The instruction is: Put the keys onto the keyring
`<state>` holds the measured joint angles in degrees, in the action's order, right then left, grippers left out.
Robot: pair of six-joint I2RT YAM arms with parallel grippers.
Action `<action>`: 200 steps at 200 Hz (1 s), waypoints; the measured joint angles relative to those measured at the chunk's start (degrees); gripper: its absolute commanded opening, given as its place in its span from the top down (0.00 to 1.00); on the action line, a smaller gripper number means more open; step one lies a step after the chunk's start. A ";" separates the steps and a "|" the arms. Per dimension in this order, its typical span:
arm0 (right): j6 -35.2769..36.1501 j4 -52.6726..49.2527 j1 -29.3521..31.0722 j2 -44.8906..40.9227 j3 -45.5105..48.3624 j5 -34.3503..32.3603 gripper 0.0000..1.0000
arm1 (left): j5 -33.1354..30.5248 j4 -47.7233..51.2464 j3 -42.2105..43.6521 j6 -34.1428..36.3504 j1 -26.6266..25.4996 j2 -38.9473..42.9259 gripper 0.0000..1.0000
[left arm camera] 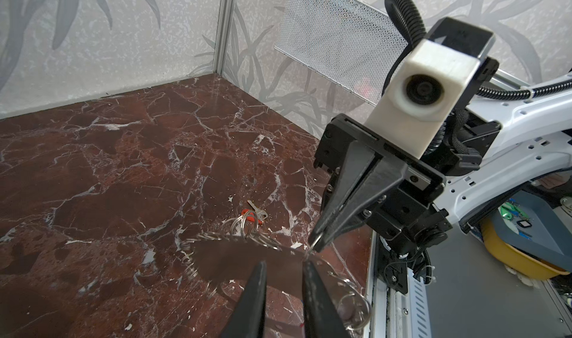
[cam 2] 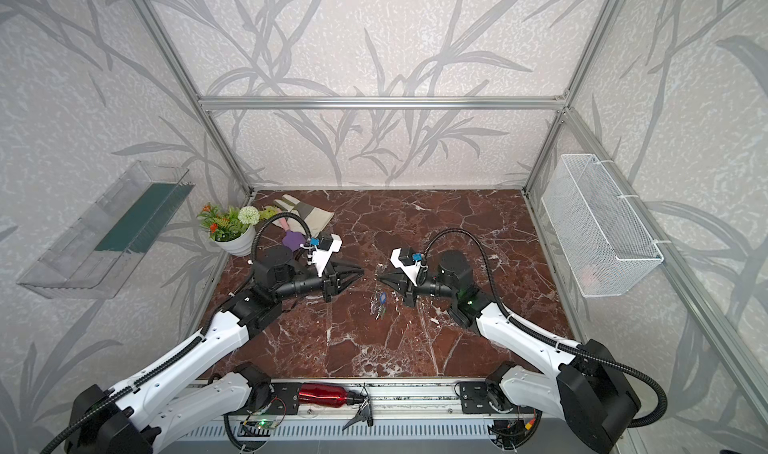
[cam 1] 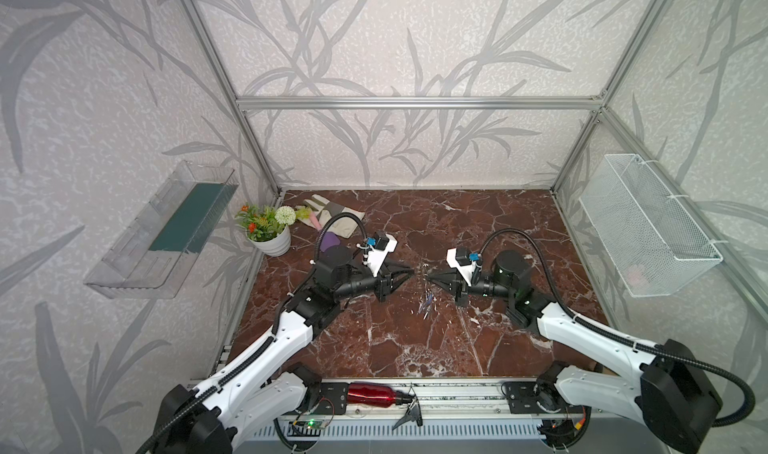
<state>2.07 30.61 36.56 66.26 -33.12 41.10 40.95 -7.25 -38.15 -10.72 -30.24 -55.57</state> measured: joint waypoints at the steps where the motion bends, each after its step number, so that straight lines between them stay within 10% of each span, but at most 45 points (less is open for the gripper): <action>1: 0.04 0.00 0.00 0.00 0.00 -0.02 1.00 | 0.04 0.11 0.00 0.13 0.00 0.00 0.78; 200: 0.26 1.33 0.24 0.07 0.11 2.78 1.00 | 9.14 8.39 -6.14 25.22 -0.02 -7.69 0.68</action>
<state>2.33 31.94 36.80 66.32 -33.01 43.88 50.09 1.15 -44.29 14.50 -30.26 -63.26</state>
